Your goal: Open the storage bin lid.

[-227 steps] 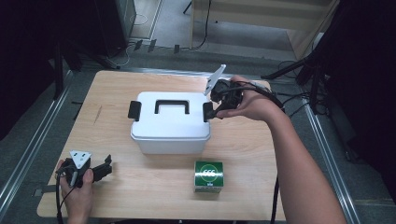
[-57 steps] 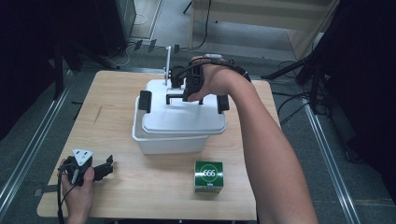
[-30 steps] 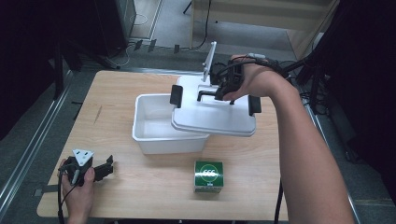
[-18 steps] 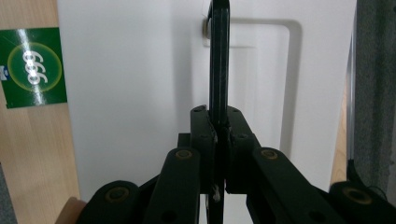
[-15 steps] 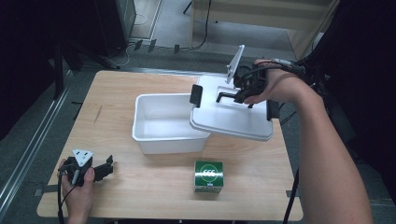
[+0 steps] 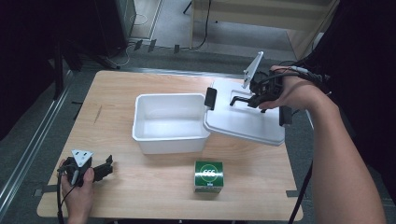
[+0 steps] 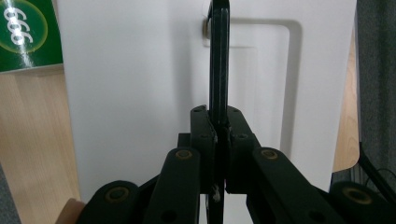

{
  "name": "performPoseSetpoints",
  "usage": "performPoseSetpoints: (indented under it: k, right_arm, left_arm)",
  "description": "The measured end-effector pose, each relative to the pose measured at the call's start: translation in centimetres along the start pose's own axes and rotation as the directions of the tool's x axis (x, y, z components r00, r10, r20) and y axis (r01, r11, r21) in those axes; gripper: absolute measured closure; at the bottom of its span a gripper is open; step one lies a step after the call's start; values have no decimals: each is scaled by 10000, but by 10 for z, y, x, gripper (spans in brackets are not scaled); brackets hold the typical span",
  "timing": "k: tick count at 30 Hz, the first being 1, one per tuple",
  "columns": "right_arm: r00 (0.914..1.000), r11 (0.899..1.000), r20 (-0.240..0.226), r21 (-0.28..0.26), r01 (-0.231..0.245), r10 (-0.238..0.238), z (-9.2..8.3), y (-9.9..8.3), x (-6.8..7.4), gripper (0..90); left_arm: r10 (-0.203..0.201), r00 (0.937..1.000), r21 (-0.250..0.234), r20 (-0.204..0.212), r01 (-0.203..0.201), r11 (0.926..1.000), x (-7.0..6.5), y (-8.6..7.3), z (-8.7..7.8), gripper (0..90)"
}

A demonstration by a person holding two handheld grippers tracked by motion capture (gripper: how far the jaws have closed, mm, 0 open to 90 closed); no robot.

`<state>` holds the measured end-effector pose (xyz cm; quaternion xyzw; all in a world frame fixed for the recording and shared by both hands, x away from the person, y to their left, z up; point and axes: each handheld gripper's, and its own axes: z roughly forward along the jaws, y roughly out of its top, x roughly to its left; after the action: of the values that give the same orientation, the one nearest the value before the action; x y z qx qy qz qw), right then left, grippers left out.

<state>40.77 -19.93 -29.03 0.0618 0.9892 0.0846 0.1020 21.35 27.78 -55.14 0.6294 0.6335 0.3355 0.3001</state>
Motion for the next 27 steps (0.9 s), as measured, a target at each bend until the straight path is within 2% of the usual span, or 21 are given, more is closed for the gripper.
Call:
performPoseSetpoints:
  k: [14,27]
  right_arm:
    - [9995,9995,110,96,-302,301,9,-34,2,850]
    - [9988,9987,17,98,-494,494,32,-57,5,849]
  left_arm:
    - [-69,10000,-105,37,69,9999,1,0,-1,95]
    - [-78,10000,-158,-24,78,9998,0,-1,-1,95]
